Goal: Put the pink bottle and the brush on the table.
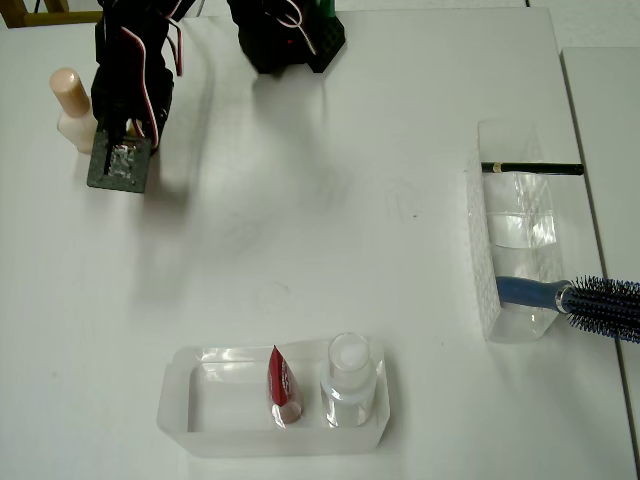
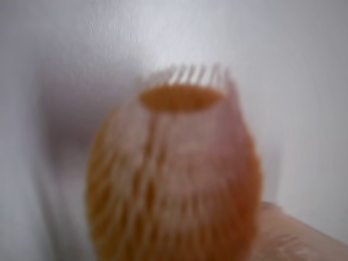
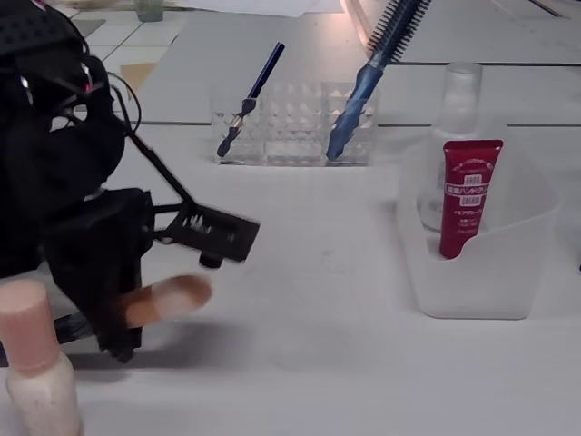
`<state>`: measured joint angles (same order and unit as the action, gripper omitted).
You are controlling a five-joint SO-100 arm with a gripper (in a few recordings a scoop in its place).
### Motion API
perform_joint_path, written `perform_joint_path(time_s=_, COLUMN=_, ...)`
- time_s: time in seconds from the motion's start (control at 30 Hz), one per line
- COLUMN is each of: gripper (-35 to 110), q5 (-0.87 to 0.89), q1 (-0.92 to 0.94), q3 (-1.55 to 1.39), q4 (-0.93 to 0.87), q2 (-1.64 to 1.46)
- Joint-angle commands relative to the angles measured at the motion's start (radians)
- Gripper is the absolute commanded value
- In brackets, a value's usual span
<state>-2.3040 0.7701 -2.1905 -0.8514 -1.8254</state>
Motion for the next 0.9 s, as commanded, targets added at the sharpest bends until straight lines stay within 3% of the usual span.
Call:
perform_joint_path(time_s=0.0, gripper=0, q5=-0.003, q1=0.005, q3=-0.017, q4=-0.008, q2=-0.025)
perform_joint_path(time_s=0.87, gripper=0, q5=0.017, q1=-0.003, q3=0.181, q4=-0.038, q2=0.207)
